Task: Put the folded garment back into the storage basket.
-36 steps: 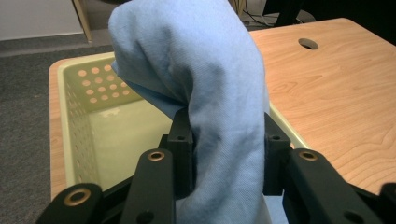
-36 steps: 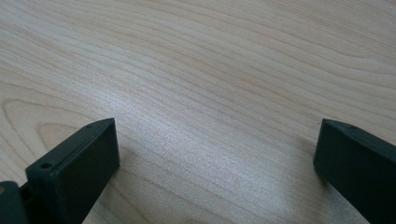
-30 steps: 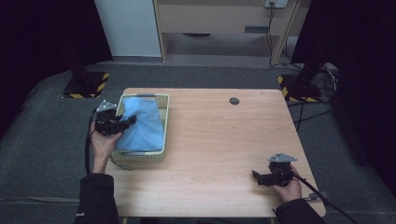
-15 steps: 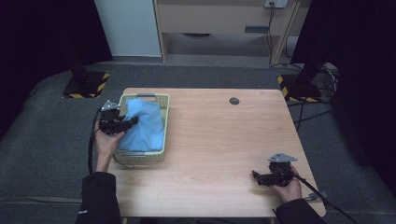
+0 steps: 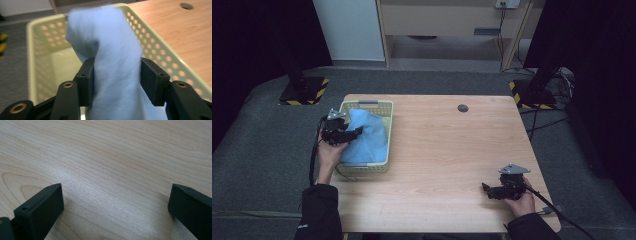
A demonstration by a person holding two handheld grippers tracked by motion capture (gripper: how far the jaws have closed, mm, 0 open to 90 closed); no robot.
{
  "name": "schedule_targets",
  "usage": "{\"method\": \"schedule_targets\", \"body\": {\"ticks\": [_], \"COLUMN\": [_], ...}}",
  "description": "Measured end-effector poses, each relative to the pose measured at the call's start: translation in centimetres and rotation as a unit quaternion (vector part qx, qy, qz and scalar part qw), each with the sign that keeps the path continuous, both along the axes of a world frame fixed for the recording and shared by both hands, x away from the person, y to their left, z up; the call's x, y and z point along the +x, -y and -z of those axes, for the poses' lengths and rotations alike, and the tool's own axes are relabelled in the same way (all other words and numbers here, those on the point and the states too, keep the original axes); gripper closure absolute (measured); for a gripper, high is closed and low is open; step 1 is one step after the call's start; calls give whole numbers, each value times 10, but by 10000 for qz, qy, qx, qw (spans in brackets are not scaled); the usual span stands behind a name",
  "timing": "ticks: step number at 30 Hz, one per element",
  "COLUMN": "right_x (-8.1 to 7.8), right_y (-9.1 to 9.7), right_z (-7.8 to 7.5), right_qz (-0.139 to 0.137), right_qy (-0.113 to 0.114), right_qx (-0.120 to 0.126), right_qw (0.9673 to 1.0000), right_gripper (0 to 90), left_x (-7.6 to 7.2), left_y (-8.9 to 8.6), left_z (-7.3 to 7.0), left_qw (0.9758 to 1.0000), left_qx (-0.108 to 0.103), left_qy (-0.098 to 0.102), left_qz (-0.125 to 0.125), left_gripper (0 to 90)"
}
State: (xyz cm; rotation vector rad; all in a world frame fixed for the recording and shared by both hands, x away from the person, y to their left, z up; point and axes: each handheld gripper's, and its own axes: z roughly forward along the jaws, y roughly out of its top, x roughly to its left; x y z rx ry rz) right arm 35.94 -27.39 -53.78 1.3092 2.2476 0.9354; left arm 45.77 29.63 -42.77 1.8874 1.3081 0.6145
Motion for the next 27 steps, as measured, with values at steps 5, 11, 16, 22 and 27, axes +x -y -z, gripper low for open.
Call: {"method": "schedule_targets", "body": {"ticks": [5, 11, 16, 22, 27], "right_x": [0, 0, 0, 0, 0], "right_y": [0, 0, 0, 0, 0], "right_z": [0, 0, 0, 0, 0], "right_qz": [-2, -5, -11, -32, -40], "right_qy": [0, -2, 2, 5, 2], "right_qx": [1, 2, 2, -4, -3], "right_qw": [10000, 10000, 10000, 10000, 10000], "right_gripper": [4, 4, 3, 2, 2], "left_x": [-2, -5, -7, -9, -9], "left_y": [-8, -9, -8, -3, 4], "left_z": [1, -4, -5, -6, -6], "left_qw": [9994, 9992, 9986, 9989, 9990], "left_qx": [165, -25, -104, -180, -206], "left_qy": [69, 196, 178, 164, 190], "left_qz": [-286, -360, -492, -405, -345], "left_gripper": [387, 324, 254, 228, 196]}}
